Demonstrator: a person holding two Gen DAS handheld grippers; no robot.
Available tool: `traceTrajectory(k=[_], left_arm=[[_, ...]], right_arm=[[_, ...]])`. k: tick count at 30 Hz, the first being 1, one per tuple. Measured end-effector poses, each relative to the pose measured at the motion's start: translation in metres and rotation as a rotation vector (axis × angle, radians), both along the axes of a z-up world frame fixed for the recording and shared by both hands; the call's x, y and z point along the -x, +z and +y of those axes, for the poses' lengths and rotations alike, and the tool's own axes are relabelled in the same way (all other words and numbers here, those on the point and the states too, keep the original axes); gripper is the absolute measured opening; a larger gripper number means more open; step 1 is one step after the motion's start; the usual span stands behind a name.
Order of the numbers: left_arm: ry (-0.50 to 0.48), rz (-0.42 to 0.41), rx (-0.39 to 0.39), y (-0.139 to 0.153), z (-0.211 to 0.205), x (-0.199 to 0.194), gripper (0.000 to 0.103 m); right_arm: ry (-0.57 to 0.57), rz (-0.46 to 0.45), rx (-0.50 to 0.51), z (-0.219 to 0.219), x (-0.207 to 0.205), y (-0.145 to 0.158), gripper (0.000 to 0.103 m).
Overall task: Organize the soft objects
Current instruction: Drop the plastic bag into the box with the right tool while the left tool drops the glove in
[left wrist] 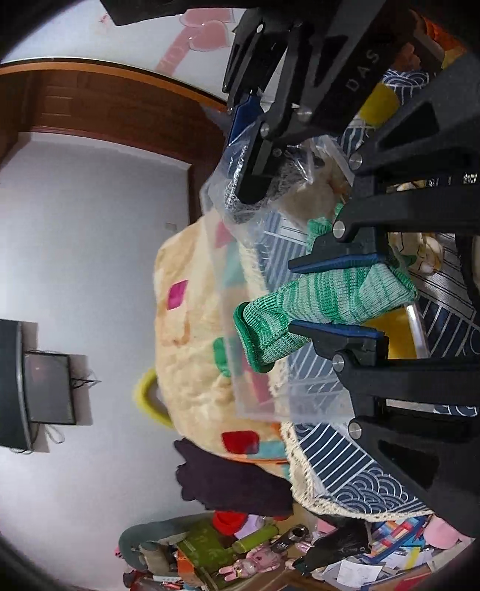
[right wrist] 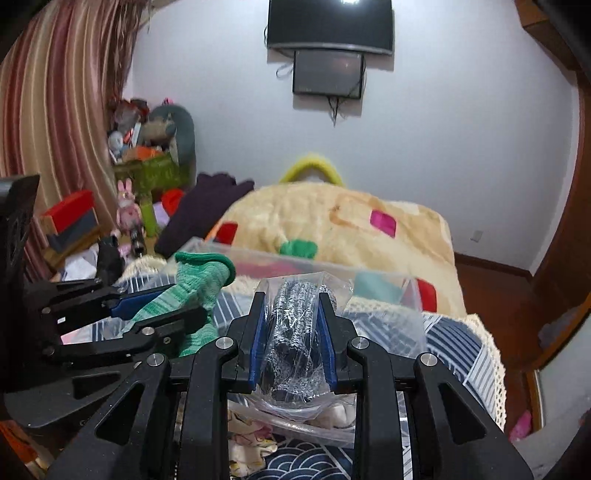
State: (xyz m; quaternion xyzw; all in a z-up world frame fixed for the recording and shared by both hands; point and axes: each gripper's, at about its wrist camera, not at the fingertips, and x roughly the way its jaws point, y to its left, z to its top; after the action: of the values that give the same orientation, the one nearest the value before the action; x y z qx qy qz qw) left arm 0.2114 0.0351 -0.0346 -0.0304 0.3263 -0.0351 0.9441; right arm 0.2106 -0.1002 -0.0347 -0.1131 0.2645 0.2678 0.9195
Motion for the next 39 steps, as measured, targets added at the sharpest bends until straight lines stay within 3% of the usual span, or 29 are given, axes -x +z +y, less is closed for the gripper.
traceTrajectory(k=[9, 15, 19, 23, 27, 30, 36, 39], left_arm=[[0.002, 0.048, -0.014, -0.013, -0.001, -0.011, 0.025], [0.021, 0.062, -0.023, -0.014, 0.000, -0.011, 0.033], [0.013, 0.063, -0.018, -0.010, 0.001, -0.005, 0.042], [0.009, 0.031, -0.037, -0.001, -0.002, 0.009, 0.053], [0.022, -0.007, -0.042, 0.010, -0.003, 0.024, 0.057], [0.032, -0.042, -0.019, 0.021, -0.002, 0.037, 0.064], [0.043, -0.079, -0.015, 0.030, 0.000, 0.060, 0.072], [0.045, -0.082, -0.005, 0.029, 0.002, 0.072, 0.080]], right_arm=[[0.001, 0.079, 0.083, 0.003, -0.014, -0.018, 0.024], [0.005, 0.079, 0.085, -0.001, -0.009, -0.019, 0.028], [0.004, 0.083, 0.068, -0.007, -0.006, -0.014, 0.032], [-0.003, 0.059, 0.038, -0.016, -0.001, -0.006, 0.044], [-0.006, 0.025, 0.016, -0.027, 0.010, 0.004, 0.045], [-0.008, 0.001, -0.019, -0.038, 0.018, 0.013, 0.056], [-0.016, -0.053, -0.056, -0.058, 0.038, 0.024, 0.058], [-0.020, -0.072, -0.067, -0.068, 0.047, 0.023, 0.066]])
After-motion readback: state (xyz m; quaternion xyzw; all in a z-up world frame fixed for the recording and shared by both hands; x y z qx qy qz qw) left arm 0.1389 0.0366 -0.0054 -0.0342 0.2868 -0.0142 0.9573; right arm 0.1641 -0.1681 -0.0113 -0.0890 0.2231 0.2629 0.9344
